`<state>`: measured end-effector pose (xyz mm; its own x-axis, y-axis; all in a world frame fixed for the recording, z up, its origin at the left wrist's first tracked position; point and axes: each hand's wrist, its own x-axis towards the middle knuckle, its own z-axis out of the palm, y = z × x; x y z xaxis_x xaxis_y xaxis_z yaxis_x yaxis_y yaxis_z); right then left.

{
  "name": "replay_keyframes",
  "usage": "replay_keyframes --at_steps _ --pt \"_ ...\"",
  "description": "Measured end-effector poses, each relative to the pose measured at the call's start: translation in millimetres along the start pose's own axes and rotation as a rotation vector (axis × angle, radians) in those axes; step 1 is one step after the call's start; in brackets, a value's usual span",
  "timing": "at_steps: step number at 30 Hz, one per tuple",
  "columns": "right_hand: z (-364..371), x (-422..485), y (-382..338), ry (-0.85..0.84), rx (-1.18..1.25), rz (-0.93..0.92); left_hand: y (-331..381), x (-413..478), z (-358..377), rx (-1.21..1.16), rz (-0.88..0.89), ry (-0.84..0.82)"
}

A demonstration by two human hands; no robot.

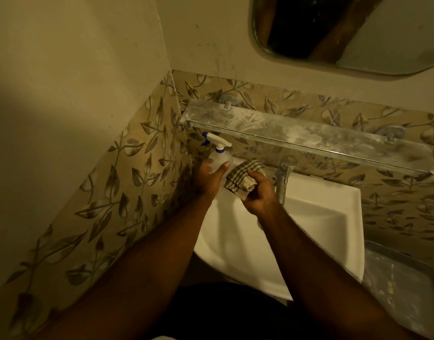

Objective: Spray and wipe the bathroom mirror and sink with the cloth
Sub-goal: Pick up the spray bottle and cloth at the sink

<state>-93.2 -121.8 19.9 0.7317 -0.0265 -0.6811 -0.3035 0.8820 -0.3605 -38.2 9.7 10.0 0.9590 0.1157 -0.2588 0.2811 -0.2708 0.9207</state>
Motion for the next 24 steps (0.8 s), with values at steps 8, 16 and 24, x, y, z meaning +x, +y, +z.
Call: replay_keyframes --at_steps 8,16,24 --pt "2.8 -0.6 -2.2 0.022 0.031 -0.042 25.0 15.6 15.6 0.415 0.086 0.237" --pt "6.1 -5.2 -16.2 0.008 0.019 -0.080 35.6 45.4 38.0 0.205 0.037 0.211" --pt "-2.1 -4.6 -28.0 0.011 0.015 -0.066 39.9 62.3 56.6 0.032 0.024 0.282"
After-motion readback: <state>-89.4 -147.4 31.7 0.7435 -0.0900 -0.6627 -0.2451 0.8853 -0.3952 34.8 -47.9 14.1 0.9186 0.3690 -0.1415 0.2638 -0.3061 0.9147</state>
